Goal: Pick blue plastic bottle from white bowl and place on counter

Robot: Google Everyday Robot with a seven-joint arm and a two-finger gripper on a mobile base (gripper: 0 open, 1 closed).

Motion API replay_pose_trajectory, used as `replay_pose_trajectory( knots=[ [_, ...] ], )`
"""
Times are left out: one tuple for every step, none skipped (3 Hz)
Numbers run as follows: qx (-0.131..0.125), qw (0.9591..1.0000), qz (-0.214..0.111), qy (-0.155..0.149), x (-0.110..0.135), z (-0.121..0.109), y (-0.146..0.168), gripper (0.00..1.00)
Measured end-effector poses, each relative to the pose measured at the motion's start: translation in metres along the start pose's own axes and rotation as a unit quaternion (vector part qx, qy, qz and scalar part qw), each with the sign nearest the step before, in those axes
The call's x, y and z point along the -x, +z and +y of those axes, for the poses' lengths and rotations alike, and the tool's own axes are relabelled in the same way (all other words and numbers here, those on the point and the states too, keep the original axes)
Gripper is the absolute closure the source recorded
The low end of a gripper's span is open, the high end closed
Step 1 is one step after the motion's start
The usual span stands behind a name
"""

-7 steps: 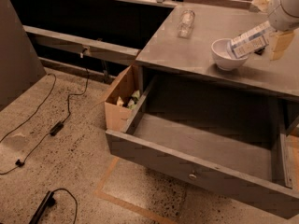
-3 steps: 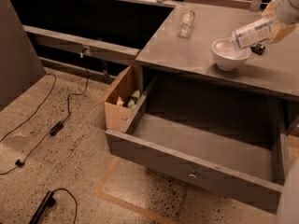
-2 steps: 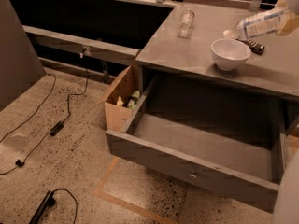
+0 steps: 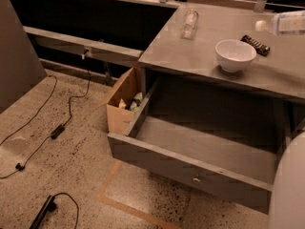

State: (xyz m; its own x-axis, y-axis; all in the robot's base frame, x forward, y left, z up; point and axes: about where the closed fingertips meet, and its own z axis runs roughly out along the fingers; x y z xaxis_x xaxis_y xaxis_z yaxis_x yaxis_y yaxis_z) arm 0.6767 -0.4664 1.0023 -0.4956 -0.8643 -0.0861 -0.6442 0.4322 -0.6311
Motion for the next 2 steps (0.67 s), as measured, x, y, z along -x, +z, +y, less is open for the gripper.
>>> replay_pose_trajectory(
  knots=[
    [0.081,0.9864,-0.010,0.143,-0.040,0.042,0.019,1.00],
    [0.132,0.9677,-0.034,0.212,-0.040,0.068,0.040,1.00]
  ],
)
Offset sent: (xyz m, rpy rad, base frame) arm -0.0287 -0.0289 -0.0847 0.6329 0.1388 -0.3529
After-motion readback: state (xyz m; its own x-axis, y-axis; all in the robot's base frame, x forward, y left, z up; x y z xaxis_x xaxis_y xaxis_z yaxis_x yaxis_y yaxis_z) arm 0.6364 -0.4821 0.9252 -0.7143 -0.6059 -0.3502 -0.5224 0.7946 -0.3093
